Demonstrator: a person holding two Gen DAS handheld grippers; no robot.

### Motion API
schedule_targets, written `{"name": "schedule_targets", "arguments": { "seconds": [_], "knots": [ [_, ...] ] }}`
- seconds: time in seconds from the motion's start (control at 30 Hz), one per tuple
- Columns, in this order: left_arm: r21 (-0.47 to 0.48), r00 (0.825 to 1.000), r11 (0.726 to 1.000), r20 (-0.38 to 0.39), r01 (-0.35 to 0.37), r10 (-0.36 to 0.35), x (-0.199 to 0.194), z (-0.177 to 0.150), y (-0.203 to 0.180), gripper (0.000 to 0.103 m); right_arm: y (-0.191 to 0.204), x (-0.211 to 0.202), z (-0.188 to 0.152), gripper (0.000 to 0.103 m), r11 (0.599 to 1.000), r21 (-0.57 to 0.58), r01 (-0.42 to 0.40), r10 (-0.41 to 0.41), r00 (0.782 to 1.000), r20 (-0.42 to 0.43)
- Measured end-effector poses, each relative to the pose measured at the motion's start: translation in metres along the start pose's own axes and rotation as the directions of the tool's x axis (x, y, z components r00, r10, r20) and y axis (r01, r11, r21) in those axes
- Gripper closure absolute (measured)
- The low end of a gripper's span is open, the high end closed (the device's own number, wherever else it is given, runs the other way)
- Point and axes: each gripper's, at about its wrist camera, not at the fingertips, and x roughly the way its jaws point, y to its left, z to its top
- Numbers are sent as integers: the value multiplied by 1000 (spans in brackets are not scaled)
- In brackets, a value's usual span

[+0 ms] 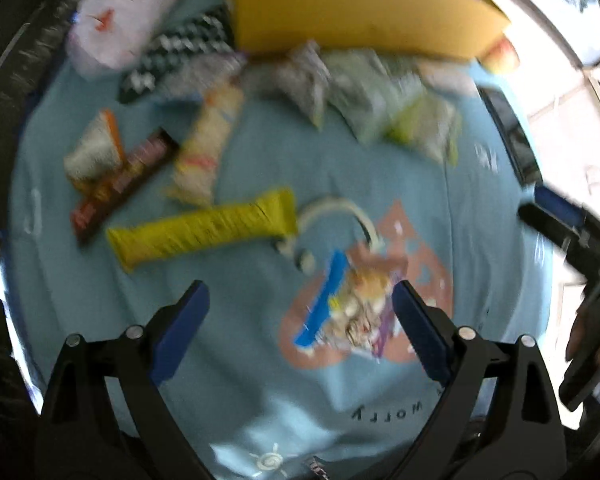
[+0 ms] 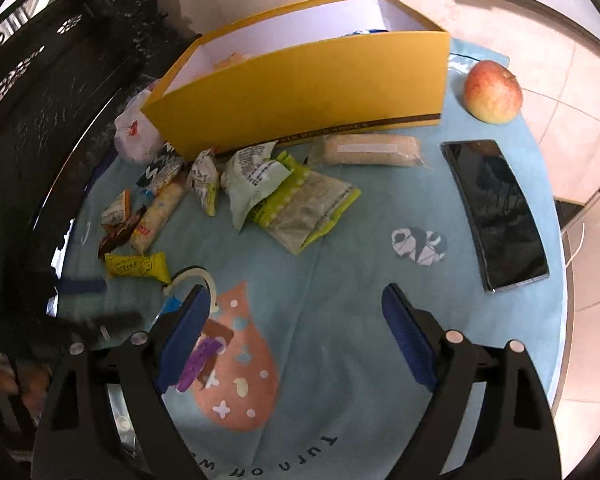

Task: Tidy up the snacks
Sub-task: 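Grasp cartoon-printed candy bag with left tool while right tool grasps green seed bag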

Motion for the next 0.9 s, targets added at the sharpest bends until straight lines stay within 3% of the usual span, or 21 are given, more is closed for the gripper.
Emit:
{"name": "schedule_targets", "arguments": {
  "seconds": [0.27, 0.57, 0.67, 0.73, 0.8, 0.83, 0.9],
  "knots": [
    [93, 998, 996, -63, -1, 6, 35, -19, -22, 9, -8, -9, -12, 14, 999, 40, 21, -21, 1000, 9],
    [157, 993, 984, -72, -82, 95, 57, -29, -37, 10, -19, -15, -24, 14, 993, 87, 74, -76, 997, 19],
    [184, 992, 977, -53, -103, 114, 58, -31, -43, 17, -21, -15, -24, 14, 993, 101, 69, -71, 997, 18],
    [196, 993, 975, -31, -103, 111, 53, -33, -44, 37, -19, -13, -24, 14, 993, 98, 60, -62, 998, 10],
    [204, 994, 973, -21, -104, 110, 49, -32, -43, 51, -15, -11, -23, 14, 995, 83, 54, -54, 999, 2],
    [197, 994, 975, -19, -101, 107, 47, -32, -40, 57, -13, -9, -22, 14, 996, 75, 51, -51, 999, -4],
    [151, 998, 987, -5, -58, 60, 38, -31, -30, 59, -9, -7, -21, 14, 997, 59, 46, -46, 999, -9]
  ]
}}
